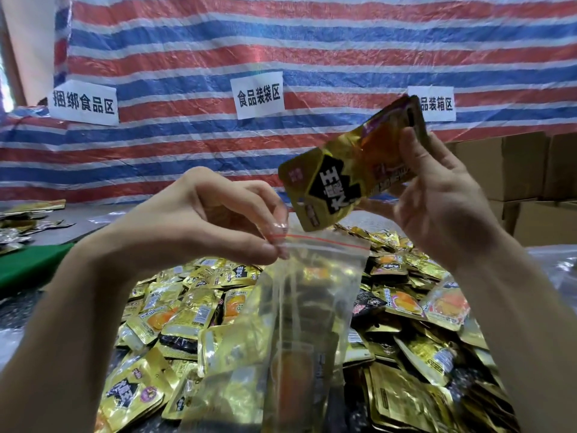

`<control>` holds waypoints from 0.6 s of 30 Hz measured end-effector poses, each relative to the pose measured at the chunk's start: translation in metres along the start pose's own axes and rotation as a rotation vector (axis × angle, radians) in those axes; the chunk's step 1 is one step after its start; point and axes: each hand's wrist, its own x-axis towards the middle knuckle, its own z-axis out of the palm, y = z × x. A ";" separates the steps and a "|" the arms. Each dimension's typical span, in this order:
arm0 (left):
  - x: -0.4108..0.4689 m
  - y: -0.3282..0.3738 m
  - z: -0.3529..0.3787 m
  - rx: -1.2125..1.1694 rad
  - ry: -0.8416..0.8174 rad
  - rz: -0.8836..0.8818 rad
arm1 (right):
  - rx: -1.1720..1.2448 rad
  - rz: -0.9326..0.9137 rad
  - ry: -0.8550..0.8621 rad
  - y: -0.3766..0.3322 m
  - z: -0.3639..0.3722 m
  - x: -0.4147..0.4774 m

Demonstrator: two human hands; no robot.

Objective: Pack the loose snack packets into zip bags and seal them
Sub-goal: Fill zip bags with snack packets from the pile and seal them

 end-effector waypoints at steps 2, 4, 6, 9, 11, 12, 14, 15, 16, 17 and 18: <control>-0.001 0.000 0.000 -0.006 0.020 -0.001 | -0.079 0.040 -0.096 -0.001 -0.001 -0.001; -0.003 0.000 -0.001 -0.008 0.039 -0.011 | -0.167 0.071 -0.151 -0.001 -0.003 -0.001; -0.004 0.000 -0.001 -0.022 0.058 -0.012 | -0.207 0.059 -0.144 -0.002 -0.005 -0.001; -0.003 0.001 0.000 -0.056 0.085 0.005 | -0.226 0.066 -0.134 -0.003 -0.005 -0.001; -0.001 0.001 0.001 -0.054 0.094 0.007 | -0.265 0.104 -0.194 -0.002 -0.004 -0.003; -0.001 0.001 0.002 -0.051 0.094 0.006 | -0.297 0.133 -0.244 -0.002 -0.002 -0.004; 0.000 0.002 0.004 -0.055 0.088 0.012 | -0.407 0.199 -0.355 0.000 0.001 -0.007; 0.001 0.003 0.005 -0.060 0.084 0.018 | -0.481 0.235 -0.414 0.002 0.003 -0.009; 0.002 0.004 0.007 -0.063 0.083 0.025 | -0.549 0.279 -0.472 0.004 0.006 -0.010; 0.003 0.005 0.008 -0.061 0.088 0.030 | -0.598 0.332 -0.521 0.005 0.009 -0.012; 0.003 0.006 0.008 -0.052 0.098 0.030 | -0.634 0.383 -0.556 0.005 0.012 -0.013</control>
